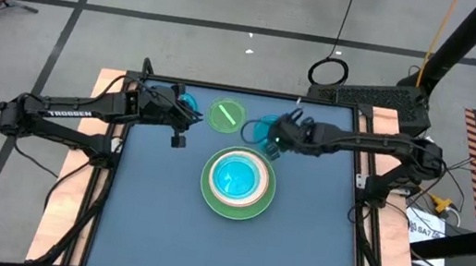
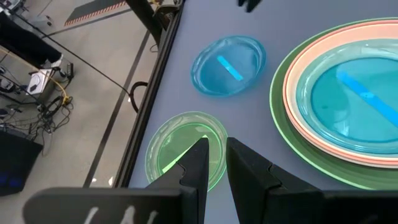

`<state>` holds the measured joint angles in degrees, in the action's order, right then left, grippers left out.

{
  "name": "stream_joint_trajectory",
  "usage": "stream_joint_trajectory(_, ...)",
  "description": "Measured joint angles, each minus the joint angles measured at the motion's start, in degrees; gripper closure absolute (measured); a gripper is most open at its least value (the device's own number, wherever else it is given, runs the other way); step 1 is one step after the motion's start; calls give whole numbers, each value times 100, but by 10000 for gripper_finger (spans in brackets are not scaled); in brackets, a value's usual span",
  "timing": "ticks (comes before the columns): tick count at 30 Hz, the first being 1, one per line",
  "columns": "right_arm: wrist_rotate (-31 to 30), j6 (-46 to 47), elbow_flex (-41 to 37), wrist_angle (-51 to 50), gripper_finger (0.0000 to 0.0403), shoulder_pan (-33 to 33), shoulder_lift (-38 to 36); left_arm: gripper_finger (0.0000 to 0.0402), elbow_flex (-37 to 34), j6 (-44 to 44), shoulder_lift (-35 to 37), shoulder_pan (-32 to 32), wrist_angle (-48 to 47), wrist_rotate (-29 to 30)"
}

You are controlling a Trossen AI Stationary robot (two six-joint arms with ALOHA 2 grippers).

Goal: Stack plastic plates
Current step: Stack the right blue plate on the blue plate

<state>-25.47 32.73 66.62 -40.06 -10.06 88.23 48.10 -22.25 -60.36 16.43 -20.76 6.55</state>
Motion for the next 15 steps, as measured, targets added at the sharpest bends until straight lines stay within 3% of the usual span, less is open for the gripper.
stream_joint_trajectory(6,179,-338,-637,349,292,-1053,0,339,0,25,-1,0,-9,0)
stream_joint_trajectory(12,1765,-426,-1832,2435,264,-2109,0,339,0,25,-2,0,-10,0)
stream_joint_trajectory(15,2081,-222,-2150,3083,254,-2389,0,339,0,24,-1,0,-10,0)
